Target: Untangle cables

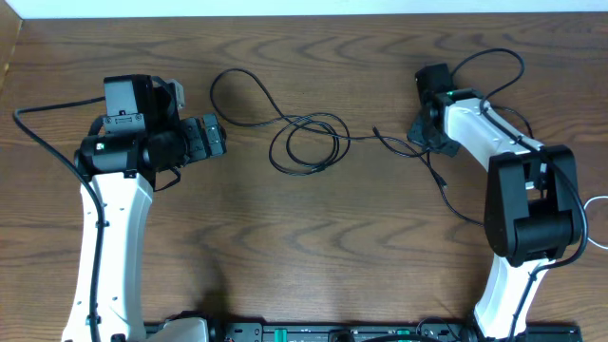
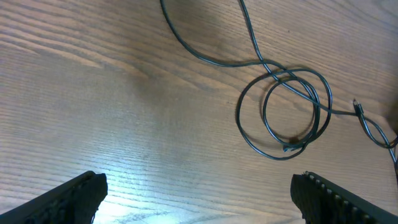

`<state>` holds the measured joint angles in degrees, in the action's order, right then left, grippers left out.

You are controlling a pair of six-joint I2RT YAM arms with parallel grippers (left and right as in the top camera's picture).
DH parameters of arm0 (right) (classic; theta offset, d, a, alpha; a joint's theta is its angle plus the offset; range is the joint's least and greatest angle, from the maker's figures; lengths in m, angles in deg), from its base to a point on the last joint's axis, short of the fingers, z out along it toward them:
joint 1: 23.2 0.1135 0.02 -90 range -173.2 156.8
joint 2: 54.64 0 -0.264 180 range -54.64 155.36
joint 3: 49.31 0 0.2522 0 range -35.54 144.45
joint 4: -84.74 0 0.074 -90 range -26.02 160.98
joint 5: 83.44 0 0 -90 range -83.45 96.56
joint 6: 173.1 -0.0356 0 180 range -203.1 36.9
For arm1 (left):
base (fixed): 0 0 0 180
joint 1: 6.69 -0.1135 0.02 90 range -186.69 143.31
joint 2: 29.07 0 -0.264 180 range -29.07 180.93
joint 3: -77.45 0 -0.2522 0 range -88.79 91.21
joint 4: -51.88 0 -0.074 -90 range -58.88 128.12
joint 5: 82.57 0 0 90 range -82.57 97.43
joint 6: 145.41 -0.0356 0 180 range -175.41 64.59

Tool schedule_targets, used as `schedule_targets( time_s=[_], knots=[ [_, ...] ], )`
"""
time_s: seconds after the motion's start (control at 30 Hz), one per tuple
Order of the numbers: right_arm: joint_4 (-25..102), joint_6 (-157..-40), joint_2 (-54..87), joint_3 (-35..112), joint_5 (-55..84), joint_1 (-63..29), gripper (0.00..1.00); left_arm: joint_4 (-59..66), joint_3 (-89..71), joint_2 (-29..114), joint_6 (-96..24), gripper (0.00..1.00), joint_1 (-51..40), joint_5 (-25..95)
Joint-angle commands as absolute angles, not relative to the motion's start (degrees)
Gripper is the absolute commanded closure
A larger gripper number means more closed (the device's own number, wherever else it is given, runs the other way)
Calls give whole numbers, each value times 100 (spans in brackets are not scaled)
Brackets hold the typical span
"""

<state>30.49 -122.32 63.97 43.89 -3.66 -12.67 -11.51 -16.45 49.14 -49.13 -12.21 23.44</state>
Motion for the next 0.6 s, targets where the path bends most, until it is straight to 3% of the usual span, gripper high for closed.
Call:
schedule_targets(
  time_s=[0.0,0.57],
  knots=[
    [2806,-12005,6718,4260,567,-1239,99,-1179,-1669,4827,-4979,1,-1241,2348],
    [2266,-11360,4347,4770,567,-1309,99,-1242,-1669,4827,-4972,1,-1241,2353]
  ],
)
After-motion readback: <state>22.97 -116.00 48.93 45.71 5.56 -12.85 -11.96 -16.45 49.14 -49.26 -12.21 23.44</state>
